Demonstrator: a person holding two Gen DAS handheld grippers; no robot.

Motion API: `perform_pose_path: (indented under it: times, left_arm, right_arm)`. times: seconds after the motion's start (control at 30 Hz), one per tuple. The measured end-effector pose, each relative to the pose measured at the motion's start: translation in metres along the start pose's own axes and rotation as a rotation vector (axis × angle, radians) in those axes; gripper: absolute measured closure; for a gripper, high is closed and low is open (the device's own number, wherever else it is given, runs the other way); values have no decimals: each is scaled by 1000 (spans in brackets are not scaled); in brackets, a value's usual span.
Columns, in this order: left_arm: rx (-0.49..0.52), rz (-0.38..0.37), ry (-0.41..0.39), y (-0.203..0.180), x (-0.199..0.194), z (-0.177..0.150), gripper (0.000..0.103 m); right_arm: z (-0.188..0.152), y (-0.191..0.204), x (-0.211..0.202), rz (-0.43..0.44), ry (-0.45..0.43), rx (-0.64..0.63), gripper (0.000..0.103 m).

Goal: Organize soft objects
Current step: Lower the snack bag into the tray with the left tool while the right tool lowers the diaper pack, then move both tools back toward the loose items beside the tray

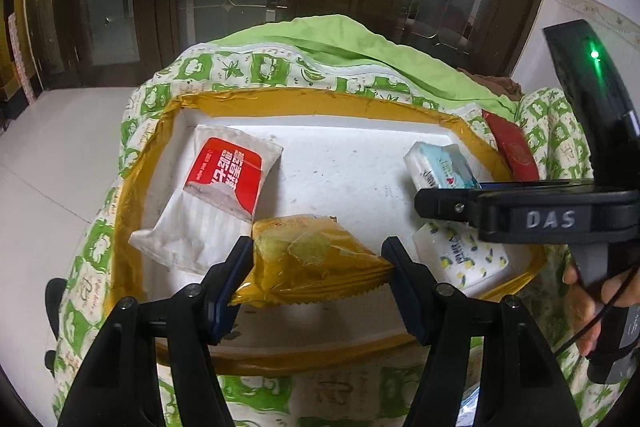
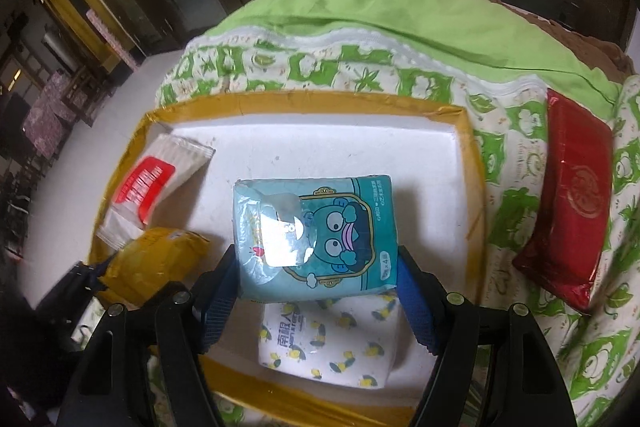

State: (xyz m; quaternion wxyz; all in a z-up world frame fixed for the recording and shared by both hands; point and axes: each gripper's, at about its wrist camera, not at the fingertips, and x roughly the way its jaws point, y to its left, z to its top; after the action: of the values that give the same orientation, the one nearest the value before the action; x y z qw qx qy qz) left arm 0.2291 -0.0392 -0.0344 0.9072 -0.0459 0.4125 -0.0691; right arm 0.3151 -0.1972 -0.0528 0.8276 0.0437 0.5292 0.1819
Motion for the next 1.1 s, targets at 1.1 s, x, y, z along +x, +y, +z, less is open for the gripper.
perform_pose_path:
  times: [1.1]
  left_arm:
    - [-53, -2, -123, -4, -80, -60, 8]
  right_arm:
    - [-58, -5, -60, 58, -160, 50, 11]
